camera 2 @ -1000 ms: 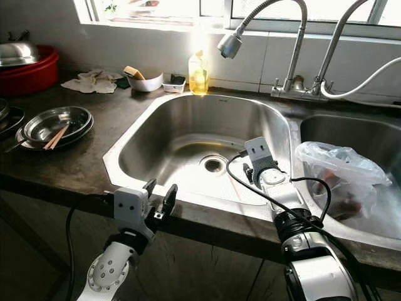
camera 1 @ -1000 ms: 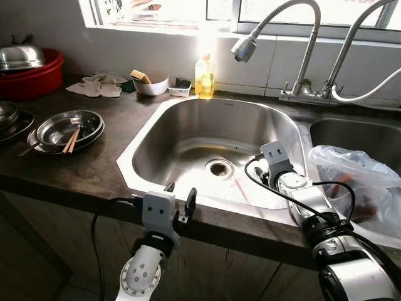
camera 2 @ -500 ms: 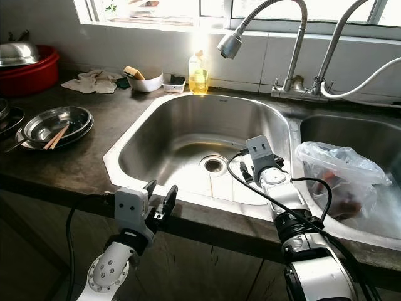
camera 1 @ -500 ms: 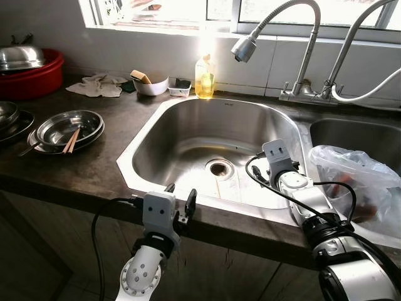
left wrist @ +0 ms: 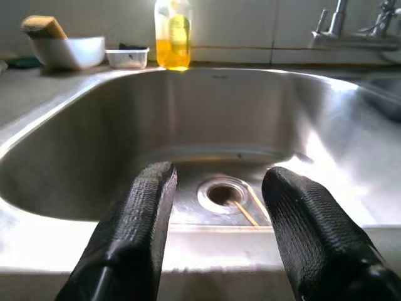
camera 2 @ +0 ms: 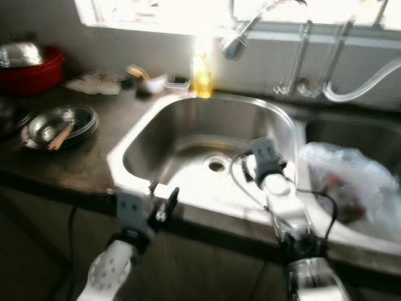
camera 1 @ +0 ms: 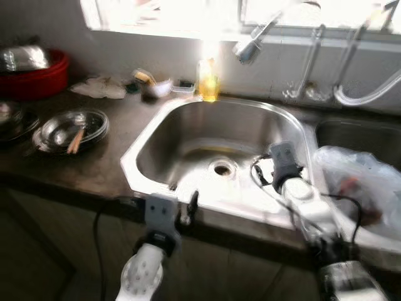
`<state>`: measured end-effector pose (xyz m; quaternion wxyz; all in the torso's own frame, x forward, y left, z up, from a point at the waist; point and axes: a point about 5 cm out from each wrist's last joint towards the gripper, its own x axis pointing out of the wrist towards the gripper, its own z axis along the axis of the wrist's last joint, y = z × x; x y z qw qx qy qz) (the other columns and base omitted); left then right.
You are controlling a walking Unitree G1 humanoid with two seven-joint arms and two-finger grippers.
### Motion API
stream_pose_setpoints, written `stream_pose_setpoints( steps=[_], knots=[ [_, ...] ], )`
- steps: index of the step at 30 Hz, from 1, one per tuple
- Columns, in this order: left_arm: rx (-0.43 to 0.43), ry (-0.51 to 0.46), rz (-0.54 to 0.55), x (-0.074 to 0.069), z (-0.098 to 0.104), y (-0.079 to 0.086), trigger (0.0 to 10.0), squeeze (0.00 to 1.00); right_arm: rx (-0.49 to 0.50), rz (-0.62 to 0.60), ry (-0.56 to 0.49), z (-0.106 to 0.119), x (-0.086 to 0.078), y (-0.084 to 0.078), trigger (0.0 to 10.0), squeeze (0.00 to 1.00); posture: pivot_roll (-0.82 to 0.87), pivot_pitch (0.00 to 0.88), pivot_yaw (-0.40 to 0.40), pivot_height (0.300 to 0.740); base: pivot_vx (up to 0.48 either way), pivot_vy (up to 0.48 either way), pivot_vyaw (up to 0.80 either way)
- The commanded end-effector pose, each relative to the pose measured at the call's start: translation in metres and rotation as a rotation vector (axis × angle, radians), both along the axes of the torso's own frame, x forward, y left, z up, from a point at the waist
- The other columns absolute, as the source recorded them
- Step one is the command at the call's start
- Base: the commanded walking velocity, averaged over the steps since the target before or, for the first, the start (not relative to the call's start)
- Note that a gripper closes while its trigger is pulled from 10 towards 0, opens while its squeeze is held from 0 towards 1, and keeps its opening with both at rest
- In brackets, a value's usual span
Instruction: Kitchen organization
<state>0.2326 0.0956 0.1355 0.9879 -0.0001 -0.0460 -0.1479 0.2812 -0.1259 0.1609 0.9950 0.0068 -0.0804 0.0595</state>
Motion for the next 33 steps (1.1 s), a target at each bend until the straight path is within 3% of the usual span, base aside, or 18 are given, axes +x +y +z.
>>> stream_pose_setpoints(
  steps=[1,10,16,23,33],
  knots=[
    [0.012,-0.006,-0.018,-0.001,0.002,-0.004,10.0,0.00,0.011,-0.013,-0.046,0.009,-0.006,-0.005,10.0,0.00,0.08,0.000,0.010,0.740,0.000,0.000,0.00],
    [0.006,-0.018,0.026,0.003,0.004,0.003,10.0,0.00,0.028,-0.026,-0.043,0.011,-0.027,-0.004,10.0,0.00,0.07,0.000,0.015,0.740,0.000,0.000,0.00],
    [0.009,-0.030,0.015,0.004,0.006,0.001,10.0,0.00,0.036,0.002,-0.079,0.021,-0.025,0.000,10.0,0.00,0.07,0.000,0.015,0.740,0.000,0.000,0.00],
    [0.002,-0.039,0.016,0.004,0.008,0.000,10.0,0.00,0.056,0.052,-0.176,0.048,-0.020,0.006,10.0,0.00,0.07,0.000,0.006,0.740,0.000,0.000,0.00],
    [0.005,-0.033,0.021,0.001,0.007,0.000,10.0,0.00,0.062,0.089,-0.185,0.053,-0.022,0.012,10.0,0.00,0.07,0.000,0.007,0.740,-0.025,0.000,0.00]
  ],
)
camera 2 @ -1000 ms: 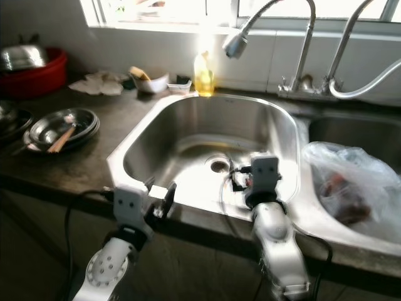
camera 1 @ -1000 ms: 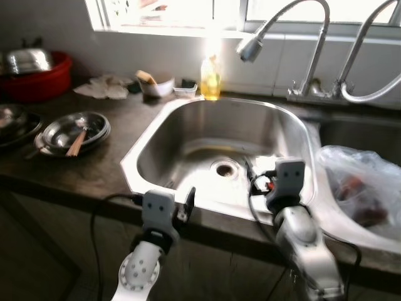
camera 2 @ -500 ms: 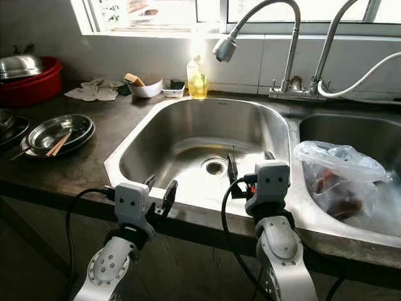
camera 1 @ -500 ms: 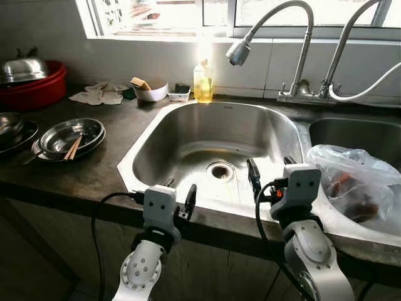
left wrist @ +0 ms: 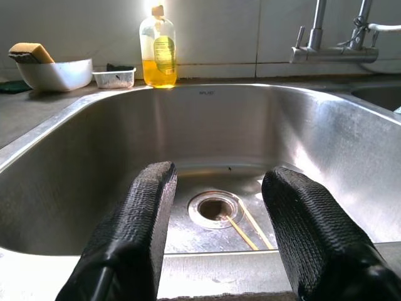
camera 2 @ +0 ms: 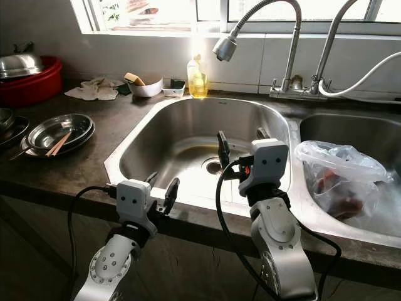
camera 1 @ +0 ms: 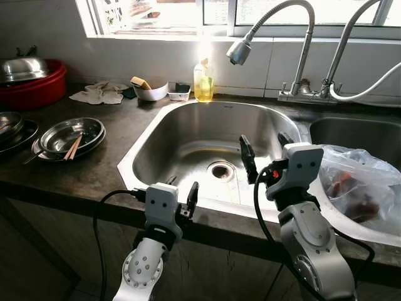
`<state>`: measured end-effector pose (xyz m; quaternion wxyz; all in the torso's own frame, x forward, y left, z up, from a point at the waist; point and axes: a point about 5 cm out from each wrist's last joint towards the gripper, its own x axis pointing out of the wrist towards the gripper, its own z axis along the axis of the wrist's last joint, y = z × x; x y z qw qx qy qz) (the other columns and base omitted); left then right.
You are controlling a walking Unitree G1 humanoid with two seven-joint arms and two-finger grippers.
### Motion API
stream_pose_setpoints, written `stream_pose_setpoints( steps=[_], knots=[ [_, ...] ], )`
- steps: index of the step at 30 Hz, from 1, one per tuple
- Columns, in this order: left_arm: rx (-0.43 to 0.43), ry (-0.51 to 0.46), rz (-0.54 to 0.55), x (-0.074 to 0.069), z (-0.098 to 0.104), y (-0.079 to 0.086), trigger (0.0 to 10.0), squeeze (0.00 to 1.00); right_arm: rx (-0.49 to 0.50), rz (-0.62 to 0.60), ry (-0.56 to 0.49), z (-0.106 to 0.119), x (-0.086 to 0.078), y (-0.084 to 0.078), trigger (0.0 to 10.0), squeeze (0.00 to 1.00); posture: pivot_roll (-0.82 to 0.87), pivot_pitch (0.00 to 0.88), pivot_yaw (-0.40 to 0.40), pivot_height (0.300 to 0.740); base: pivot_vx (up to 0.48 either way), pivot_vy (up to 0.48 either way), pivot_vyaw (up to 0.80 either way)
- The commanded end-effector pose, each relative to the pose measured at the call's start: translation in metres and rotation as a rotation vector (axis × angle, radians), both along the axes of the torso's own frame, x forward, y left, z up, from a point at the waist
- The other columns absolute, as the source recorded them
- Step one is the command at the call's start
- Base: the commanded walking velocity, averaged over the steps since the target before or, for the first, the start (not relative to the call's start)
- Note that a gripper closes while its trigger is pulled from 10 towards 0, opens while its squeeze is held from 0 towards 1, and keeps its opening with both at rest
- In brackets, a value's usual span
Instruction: Kitchen organization
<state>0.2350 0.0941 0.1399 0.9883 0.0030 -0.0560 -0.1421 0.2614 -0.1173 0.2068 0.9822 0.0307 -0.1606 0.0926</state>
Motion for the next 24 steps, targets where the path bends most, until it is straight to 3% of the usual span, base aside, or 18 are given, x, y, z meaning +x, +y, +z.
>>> stream_pose_setpoints(
  steps=[1,24],
  knots=[
    [0.003,-0.011,0.009,-0.0015,0.0024,0.0013,10.0,0.00,0.009,0.019,-0.022,0.0071,-0.0019,0.0036,10.0,0.00,0.07,0.000,0.007,0.740,-0.251,0.000,0.00],
    [0.006,-0.017,0.001,-0.0017,0.0035,-0.0004,10.0,0.00,-0.002,0.032,0.020,-0.0005,-0.0018,0.0040,10.0,0.00,0.08,0.000,0.011,0.740,-0.306,0.000,0.00]
  ],
)
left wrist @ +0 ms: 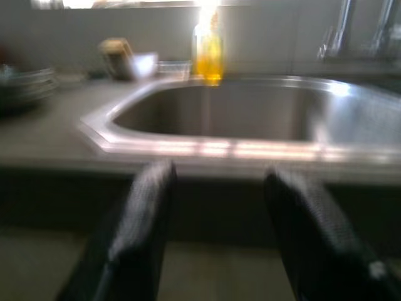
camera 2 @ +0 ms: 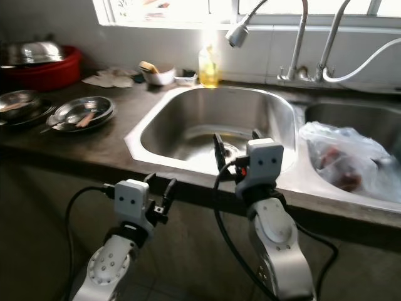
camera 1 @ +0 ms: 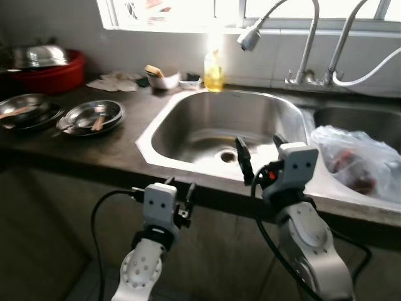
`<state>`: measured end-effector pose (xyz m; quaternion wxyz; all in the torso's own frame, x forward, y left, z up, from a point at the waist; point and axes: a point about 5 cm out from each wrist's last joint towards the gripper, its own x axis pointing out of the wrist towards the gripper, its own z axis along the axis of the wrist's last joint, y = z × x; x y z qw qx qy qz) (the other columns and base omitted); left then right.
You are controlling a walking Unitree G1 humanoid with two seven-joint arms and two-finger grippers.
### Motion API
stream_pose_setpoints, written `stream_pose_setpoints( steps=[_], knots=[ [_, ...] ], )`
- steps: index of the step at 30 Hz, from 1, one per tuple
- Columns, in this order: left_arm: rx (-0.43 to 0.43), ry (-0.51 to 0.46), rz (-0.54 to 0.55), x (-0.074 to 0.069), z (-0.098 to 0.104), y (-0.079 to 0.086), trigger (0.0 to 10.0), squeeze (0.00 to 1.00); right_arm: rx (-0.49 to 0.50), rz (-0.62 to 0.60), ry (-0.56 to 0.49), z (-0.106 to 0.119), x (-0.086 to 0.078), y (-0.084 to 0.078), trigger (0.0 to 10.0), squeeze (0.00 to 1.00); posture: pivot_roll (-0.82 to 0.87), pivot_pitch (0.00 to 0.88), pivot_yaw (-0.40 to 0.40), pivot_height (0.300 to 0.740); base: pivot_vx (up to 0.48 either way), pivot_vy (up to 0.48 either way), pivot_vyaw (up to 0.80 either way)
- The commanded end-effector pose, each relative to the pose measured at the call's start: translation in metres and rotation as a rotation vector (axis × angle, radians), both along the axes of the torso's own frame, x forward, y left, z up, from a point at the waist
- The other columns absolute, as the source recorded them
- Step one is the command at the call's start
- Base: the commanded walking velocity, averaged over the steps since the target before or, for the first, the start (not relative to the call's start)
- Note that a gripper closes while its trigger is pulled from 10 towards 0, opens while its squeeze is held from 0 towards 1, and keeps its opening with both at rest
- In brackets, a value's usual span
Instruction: Kitchen organization
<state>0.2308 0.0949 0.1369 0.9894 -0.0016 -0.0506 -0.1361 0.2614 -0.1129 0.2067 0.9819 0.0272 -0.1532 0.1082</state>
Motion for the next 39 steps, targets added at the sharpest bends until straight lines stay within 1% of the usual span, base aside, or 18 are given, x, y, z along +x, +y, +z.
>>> stream_pose_setpoints(
  steps=[1,10,18,22,29,32,39],
  knots=[
    [0.014,-0.028,-0.011,0.003,0.006,-0.001,10.0,0.00,0.010,0.004,0.011,-0.001,-0.002,0.000,10.0,0.00,0.07,0.000,0.007,0.740,-0.322,0.000,0.00],
    [0.016,-0.024,-0.009,0.002,0.006,-0.001,10.0,0.00,0.011,0.006,0.030,-0.006,-0.002,0.000,10.0,0.00,0.08,0.000,0.008,0.740,-0.321,0.000,0.00],
    [0.018,-0.019,-0.009,0.001,0.005,-0.001,10.0,0.00,-0.008,0.016,0.059,-0.013,-0.004,0.000,10.0,0.00,0.08,0.000,0.006,0.740,-0.308,0.000,0.00],
    [0.012,-0.019,0.003,0.002,0.005,0.000,10.0,0.00,-0.014,0.041,0.091,-0.021,-0.006,0.001,10.0,0.00,0.08,0.000,0.006,0.740,0.000,0.000,0.00],
    [0.011,-0.012,0.004,0.002,0.004,0.000,10.0,0.00,-0.028,0.052,0.118,-0.029,-0.007,0.002,10.0,0.00,0.08,0.000,0.008,0.740,0.000,0.000,0.80],
    [0.015,-0.005,-0.015,0.001,0.002,-0.002,10.0,0.00,-0.051,0.064,0.132,-0.034,-0.008,0.003,10.0,0.00,0.08,0.000,0.004,0.740,0.000,0.000,0.80],
    [0.025,-0.010,-0.011,0.001,0.002,-0.001,10.0,0.00,-0.061,0.086,0.137,-0.037,-0.008,0.005,10.0,0.00,0.08,0.000,0.005,0.740,0.000,0.000,0.80]
  ],
)
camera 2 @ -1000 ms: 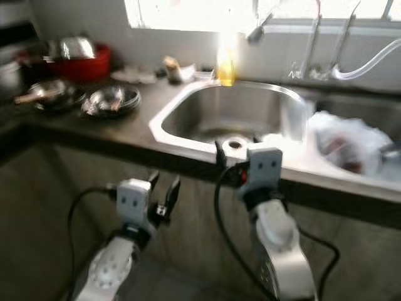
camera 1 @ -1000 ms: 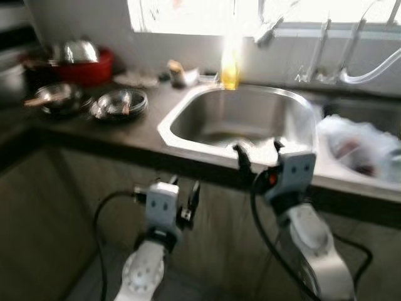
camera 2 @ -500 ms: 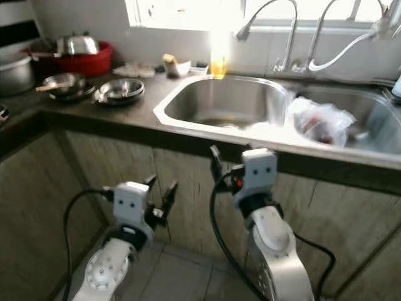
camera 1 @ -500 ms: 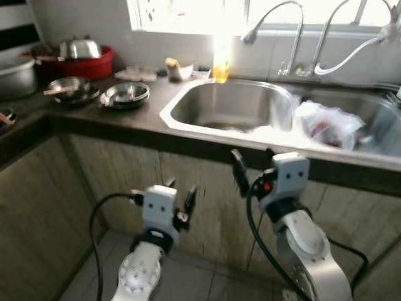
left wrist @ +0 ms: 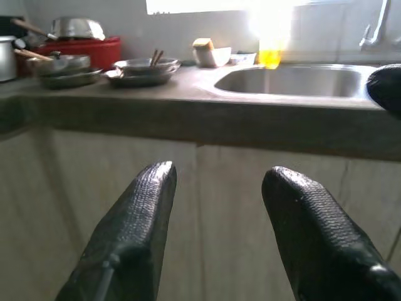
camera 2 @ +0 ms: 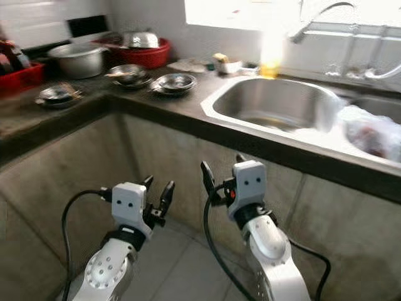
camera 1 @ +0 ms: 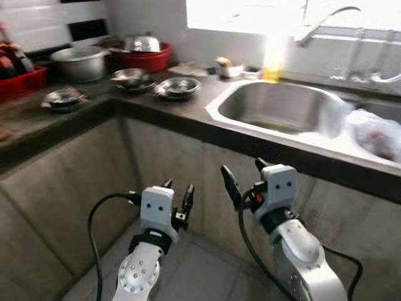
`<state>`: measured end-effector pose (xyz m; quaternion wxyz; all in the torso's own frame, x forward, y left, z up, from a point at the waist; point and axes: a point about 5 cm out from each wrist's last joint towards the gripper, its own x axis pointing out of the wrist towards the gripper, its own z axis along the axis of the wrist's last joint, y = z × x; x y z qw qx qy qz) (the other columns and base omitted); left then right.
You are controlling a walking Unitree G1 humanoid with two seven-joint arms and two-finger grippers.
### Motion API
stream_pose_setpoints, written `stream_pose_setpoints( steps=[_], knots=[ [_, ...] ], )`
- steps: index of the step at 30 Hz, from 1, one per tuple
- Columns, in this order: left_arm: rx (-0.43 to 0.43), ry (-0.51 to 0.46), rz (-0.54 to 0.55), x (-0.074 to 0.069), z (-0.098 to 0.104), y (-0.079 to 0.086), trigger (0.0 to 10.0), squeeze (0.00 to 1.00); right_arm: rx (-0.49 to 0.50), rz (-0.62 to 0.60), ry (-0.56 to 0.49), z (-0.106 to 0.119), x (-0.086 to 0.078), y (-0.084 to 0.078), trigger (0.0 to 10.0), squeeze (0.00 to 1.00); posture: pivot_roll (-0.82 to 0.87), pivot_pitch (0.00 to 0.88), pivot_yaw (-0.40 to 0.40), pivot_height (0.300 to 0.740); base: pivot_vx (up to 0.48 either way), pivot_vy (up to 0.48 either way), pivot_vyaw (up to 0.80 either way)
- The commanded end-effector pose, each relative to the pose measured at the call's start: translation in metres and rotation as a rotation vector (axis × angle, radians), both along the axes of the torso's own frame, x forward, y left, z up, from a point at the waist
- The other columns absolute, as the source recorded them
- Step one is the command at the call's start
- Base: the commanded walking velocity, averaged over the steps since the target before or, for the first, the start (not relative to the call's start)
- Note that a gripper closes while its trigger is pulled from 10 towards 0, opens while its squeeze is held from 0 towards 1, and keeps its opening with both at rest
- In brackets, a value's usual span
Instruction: Kitchen organization
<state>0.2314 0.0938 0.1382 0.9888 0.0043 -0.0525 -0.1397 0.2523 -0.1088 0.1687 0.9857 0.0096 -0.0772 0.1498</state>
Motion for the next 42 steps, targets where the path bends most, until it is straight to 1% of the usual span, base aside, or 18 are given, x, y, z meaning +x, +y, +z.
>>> stream_pose_setpoints(
  steps=[1,21,24,27,32,39,42],
  knots=[
    [0.014,-0.004,-0.004,0.001,0.001,0.000,10.0,0.00,0.003,0.007,-0.007,0.000,0.001,0.001,10.0,0.00,0.08,0.000,0.005,0.740,0.000,0.000,0.80],
    [0.017,0.007,0.003,0.000,-0.001,0.001,10.0,0.00,-0.010,0.014,-0.002,-0.003,0.002,0.004,10.0,0.00,0.09,0.000,0.003,0.740,0.000,0.000,0.80],
    [0.014,0.014,0.004,-0.002,-0.004,0.001,10.0,0.00,-0.015,0.013,0.001,-0.004,0.002,0.004,10.0,0.00,0.09,0.000,0.004,0.740,0.000,0.000,0.80],
    [0.012,0.039,0.016,-0.004,-0.010,0.005,10.0,0.00,-0.022,0.011,0.011,-0.007,0.002,0.003,10.0,0.00,0.09,0.000,0.003,0.740,0.000,0.000,0.80],
    [0.007,0.055,0.028,-0.005,-0.013,0.009,10.0,0.00,-0.022,0.008,0.022,-0.009,0.002,0.002,10.0,0.00,0.09,0.000,-0.001,0.740,0.000,0.000,0.80],
    [0.006,0.061,0.035,-0.007,-0.015,0.009,10.0,0.00,-0.010,0.010,0.044,-0.012,0.002,0.001,10.0,0.00,0.09,0.000,-0.004,0.740,0.215,0.000,0.00],
    [0.002,0.058,0.032,-0.006,-0.015,0.008,10.0,0.00,-0.049,0.019,0.033,-0.013,0.002,0.002,10.0,0.00,0.10,0.000,-0.006,0.740,0.172,0.000,0.18]
  ],
)
